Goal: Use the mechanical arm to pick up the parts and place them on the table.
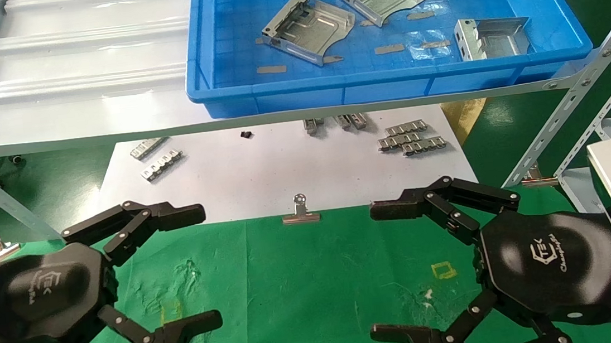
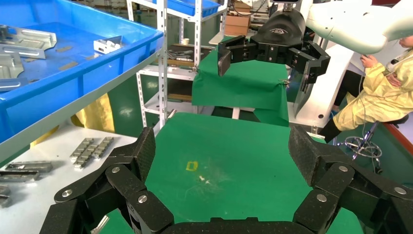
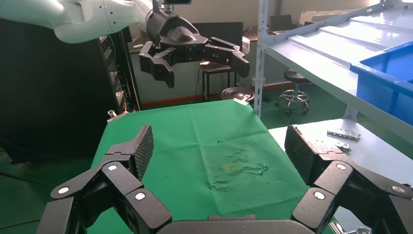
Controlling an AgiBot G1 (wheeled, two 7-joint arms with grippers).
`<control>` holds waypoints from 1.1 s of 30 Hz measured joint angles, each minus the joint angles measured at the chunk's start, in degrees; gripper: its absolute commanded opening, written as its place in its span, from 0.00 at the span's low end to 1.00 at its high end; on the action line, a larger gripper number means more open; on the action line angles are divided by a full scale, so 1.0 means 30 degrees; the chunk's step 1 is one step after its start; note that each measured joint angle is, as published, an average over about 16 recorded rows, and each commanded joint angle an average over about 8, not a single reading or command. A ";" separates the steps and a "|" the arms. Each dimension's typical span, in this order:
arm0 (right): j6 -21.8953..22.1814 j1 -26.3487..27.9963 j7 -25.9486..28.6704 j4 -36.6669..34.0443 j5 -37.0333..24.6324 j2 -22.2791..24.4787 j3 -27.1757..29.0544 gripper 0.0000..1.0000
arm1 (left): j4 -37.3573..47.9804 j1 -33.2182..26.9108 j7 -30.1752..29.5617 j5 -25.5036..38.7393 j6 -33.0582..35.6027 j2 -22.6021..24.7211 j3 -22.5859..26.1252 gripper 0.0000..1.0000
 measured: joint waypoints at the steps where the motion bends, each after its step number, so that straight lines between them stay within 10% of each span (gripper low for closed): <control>1: 0.0000 0.0000 0.0000 0.0000 0.0000 0.0000 0.0000 1.00 | 0.0000 0.0000 0.0000 0.0000 0.0000 0.0000 0.0000 1.00; 33: -0.0001 0.0000 0.0000 0.0000 0.0000 0.0000 0.0000 1.00 | 0.0000 0.0000 0.0000 0.0000 0.0000 0.0000 0.0000 1.00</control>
